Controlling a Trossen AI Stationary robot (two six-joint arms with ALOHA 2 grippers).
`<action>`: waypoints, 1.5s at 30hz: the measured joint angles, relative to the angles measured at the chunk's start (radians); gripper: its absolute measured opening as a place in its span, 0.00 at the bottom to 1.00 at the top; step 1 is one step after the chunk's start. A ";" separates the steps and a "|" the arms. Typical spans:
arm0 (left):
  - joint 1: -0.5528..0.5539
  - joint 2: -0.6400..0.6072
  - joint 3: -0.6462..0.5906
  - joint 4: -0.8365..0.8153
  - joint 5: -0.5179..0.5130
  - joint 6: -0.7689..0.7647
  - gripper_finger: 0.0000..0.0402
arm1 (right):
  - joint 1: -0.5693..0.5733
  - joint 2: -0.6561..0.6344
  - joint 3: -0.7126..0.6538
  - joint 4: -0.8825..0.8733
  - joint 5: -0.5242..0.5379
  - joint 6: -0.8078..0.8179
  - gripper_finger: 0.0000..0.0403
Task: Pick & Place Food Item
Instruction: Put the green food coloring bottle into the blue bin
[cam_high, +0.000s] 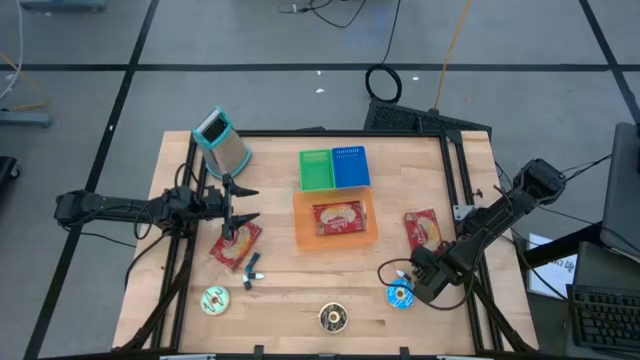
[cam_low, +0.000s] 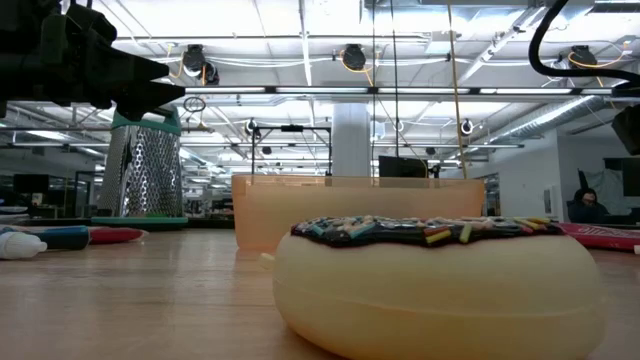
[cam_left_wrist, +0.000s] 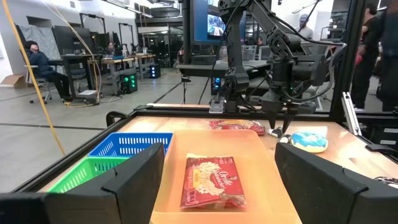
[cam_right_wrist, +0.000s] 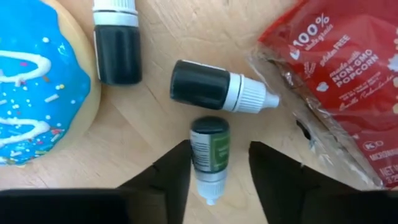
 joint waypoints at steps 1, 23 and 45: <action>0.000 0.000 0.000 0.000 0.000 0.000 0.76 | 0.000 0.000 0.000 0.000 0.000 -0.002 0.33; 0.000 0.000 0.000 0.000 0.000 0.000 0.76 | -0.002 -0.145 0.000 0.199 -0.103 -0.081 0.17; 0.000 0.000 0.000 0.000 0.000 0.000 0.76 | -0.252 -0.212 0.000 0.542 0.139 -0.864 0.17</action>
